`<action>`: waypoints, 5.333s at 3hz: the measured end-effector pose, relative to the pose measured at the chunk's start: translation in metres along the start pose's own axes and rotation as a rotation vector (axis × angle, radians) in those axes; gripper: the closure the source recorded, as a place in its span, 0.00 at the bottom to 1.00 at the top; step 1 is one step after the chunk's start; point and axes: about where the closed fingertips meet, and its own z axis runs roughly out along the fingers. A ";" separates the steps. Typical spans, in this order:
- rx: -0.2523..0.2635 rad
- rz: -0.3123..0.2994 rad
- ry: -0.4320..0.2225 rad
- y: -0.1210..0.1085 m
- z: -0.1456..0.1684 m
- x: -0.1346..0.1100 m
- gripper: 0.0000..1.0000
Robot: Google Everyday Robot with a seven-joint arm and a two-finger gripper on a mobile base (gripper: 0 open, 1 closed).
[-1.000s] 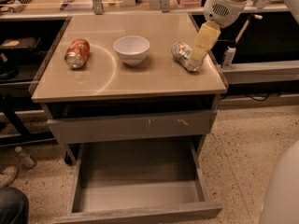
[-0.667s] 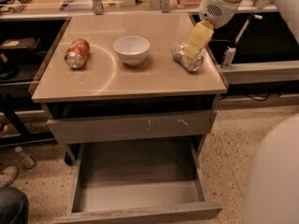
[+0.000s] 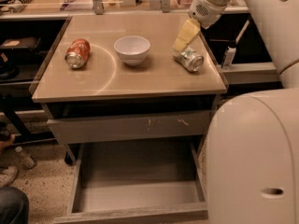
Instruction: Place 7up can into middle drawer
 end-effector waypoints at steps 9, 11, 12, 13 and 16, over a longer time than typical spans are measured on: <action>0.006 0.083 0.147 -0.044 0.091 0.024 0.95; 0.015 0.115 0.154 -0.045 0.090 0.031 1.00; 0.032 0.182 0.170 -0.040 0.073 0.055 1.00; 0.047 0.240 0.181 -0.021 0.046 0.084 1.00; -0.024 0.287 0.165 0.036 0.034 0.133 1.00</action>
Offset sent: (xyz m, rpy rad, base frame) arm 0.0363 -0.0086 -0.0413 -0.0528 0.1039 -0.0970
